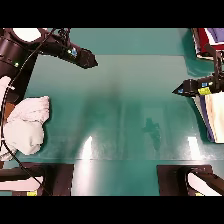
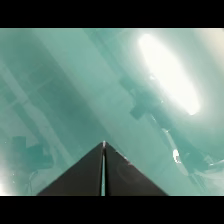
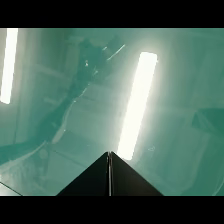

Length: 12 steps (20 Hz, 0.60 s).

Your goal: Fold the shirts.

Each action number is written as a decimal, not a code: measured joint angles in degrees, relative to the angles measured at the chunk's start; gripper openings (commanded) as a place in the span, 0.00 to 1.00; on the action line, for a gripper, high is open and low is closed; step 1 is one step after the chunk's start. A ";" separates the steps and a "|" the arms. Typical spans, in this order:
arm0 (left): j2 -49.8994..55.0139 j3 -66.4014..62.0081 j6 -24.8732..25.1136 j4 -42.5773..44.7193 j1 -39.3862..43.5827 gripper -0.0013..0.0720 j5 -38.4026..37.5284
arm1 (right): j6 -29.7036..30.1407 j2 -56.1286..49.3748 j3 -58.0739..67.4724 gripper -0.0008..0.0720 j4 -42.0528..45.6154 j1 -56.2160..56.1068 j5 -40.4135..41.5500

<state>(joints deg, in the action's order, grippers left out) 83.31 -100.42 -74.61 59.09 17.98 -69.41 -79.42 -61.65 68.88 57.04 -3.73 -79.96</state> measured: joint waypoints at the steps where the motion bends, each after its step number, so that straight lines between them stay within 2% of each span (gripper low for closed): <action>1: 0.00 0.00 0.00 0.00 0.00 0.05 0.00 | 0.00 0.00 -0.02 0.03 0.00 0.00 0.02; 12: 0.00 0.02 0.00 0.00 0.00 0.05 0.02 | 0.00 0.00 0.00 0.03 -0.04 -0.04 -1.95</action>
<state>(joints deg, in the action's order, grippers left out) 83.31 -100.40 -74.61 59.09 17.98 -69.38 -79.42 -61.65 68.88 56.99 -3.77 -81.91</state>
